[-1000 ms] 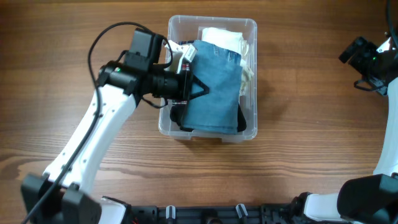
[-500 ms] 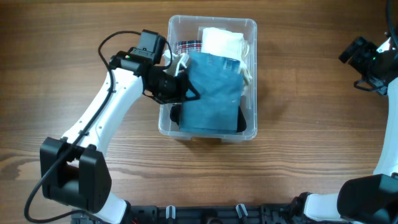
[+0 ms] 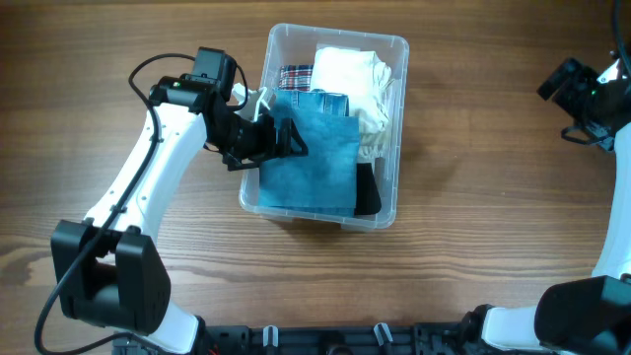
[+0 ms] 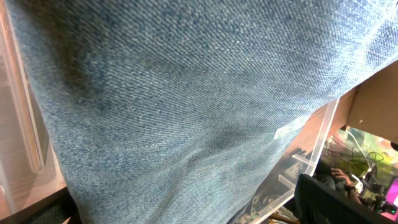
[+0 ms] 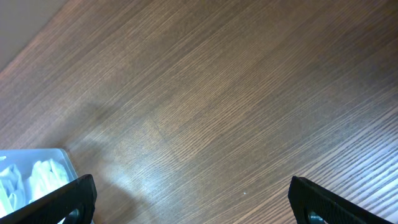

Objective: Pack container
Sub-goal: 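Lower the denim onto the black garment in the bin, then press the denim's back edge down into the bin with the left gripper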

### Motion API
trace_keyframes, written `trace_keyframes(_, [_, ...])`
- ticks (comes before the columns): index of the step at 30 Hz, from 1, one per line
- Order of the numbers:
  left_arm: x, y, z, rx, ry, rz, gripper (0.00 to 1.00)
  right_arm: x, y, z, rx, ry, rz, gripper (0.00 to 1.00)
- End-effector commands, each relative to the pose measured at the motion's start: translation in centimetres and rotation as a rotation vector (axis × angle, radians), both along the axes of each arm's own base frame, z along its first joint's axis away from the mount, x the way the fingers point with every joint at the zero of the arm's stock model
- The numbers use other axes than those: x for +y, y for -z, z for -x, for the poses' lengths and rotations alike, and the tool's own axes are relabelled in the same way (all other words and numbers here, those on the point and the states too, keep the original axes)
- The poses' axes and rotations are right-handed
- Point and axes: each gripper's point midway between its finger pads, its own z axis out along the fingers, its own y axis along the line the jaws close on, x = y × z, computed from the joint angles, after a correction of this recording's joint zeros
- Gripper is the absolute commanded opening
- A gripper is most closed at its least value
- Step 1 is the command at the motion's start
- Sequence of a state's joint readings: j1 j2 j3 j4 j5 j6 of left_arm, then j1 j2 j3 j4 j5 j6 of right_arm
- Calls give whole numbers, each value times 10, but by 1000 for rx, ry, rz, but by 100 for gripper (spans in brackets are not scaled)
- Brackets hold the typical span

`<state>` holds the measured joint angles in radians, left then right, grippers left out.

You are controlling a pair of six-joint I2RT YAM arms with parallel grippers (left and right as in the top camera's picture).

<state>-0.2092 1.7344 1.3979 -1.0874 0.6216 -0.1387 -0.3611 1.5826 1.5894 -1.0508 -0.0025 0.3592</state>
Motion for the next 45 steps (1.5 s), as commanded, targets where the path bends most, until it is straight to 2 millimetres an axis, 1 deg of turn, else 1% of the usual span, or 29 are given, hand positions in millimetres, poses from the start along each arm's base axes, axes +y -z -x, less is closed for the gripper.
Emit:
trace_keyframes(1, [12, 12, -8, -20, -1, -58, 100, -3, -2, -3, -8, 11, 1, 100])
trace_keyframes(2, [12, 9, -10, -31, -1, -56, 99, -3, -2, -3, -8, 11, 1, 100])
trace_keyframes(4, [9, 0, -17, -59, -1, -42, 96, -3, -2, -3, -8, 11, 1, 100])
trace_keyframes(5, [7, -9, -23, -85, -1, -33, 95, -3, -2, -3, -8, 11, 1, 100])
trace_keyframes(10, [0, -63, -56, -249, -3, 9, 95, -3, -2, -3, -8, 11, 1, 100])
trace_keyframes(11, [-2, -80, -64, -298, -4, 19, 95, -3, -2, -3, -8, 11, 1, 100])
trace_keyframes(13, [-4, -105, -73, -366, -6, 33, 95, -3, -2, -3, -8, 11, 1, 100])
trace_keyframes(14, [-4, -113, -76, -386, -8, 37, 95, -3, -2, -3, -8, 11, 1, 100])
trace_keyframes(17, [-6, -128, -81, -429, -12, 47, 93, -3, -2, -3, -8, 11, 1, 100])
trace_keyframes(19, [-6, -129, -82, -434, -12, 49, 90, -3, -2, -3, -8, 11, 1, 100])
trace_keyframes(20, [-8, -129, -81, -429, -7, 48, 83, -3, -2, -3, -8, 11, 1, 100])
trace_keyframes(22, [-14, -127, -77, -422, 9, 51, 66, -2, -2, -3, -8, 11, 1, 100])
trace_keyframes(24, [-28, -125, -71, -419, 43, 52, 44, -3, -2, -3, -8, 11, 1, 100])
trace_keyframes(26, [-40, -119, -67, -424, 73, 23, 18, -3, -2, -3, -8, 11, 1, 100])
trace_keyframes(27, [-44, -114, -67, -427, 82, -4, 9, -3, -2, -3, -8, 11, 1, 100])
trace_keyframes(28, [-48, -108, -68, -432, 90, -35, 4, -3, -2, -3, -8, 11, 1, 100])
trace_keyframes(30, [-57, -95, -70, -431, 96, -90, 4, -3, -2, -3, -8, 11, 1, 100])
trace_keyframes(33, [-66, -72, -73, -363, 35, -150, 4, -3, -2, -3, -8, 11, 1, 100])
trace_keyframes(34, [-67, -61, -72, -327, 9, -178, 4, -2, -2, -3, -8, 11, 1, 100])
trace_keyframes(36, [-67, -49, -71, -287, -4, -204, 4, -2, -2, -3, -8, 11, 1, 100])
trace_keyframes(41, [-66, -14, -83, -246, -12, -263, 4, -2, -2, -3, -8, 11, 1, 100])
trace_keyframes(44, [-67, 10, -86, -192, -21, -281, 4, -3, -2, -3, -8, 11, 1, 100])
trace_keyframes(45, [-68, 21, -85, -165, -21, -290, 4, -3, -2, -3, -8, 11, 1, 100])
